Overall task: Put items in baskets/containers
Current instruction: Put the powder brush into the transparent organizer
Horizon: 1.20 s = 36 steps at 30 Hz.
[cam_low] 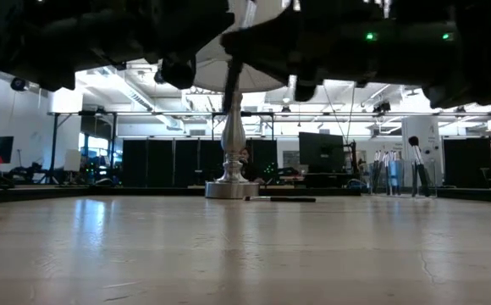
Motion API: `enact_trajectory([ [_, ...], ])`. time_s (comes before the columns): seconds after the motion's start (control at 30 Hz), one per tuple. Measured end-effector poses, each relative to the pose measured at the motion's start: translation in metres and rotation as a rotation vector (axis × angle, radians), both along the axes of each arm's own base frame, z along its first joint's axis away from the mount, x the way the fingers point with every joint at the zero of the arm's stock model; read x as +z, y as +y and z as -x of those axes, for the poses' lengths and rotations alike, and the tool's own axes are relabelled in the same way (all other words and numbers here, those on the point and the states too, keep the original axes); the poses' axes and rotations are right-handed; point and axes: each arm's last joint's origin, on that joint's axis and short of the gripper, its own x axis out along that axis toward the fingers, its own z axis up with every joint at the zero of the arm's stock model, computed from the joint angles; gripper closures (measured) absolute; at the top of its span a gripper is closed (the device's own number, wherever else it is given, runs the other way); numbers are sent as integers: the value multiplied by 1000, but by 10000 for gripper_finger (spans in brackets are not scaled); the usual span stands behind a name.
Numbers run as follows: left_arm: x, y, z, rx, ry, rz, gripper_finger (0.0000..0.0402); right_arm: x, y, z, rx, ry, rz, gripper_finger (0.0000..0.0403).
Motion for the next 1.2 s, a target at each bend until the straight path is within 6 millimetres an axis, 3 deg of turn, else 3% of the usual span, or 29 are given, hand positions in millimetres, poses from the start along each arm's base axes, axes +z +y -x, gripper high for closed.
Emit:
enact_trajectory([
  [0.13, 3, 2, 9, 3, 1, -2, 306, 2, -10, 22, -97, 28, -5, 362],
  [0.3, 9, 8, 36, 13, -38, -43, 303, 8, -26, 57, -212, 54, -23, 362],
  [0.57, 4, 23, 76, 120, -58, -86, 337, 28, -67, 109, -513, 87, -38, 362],
  [0.73, 1, 31, 90, 167, -67, -86, 362, 39, -96, 136, -634, 73, -58, 362],
  [0.97, 0, 39, 99, 200, -57, -88, 390, 41, -123, 160, -752, 78, -88, 362],
  [1.2, -4, 43, 101, 216, -16, -67, 401, 37, -130, 172, -894, 157, -94, 362],
])
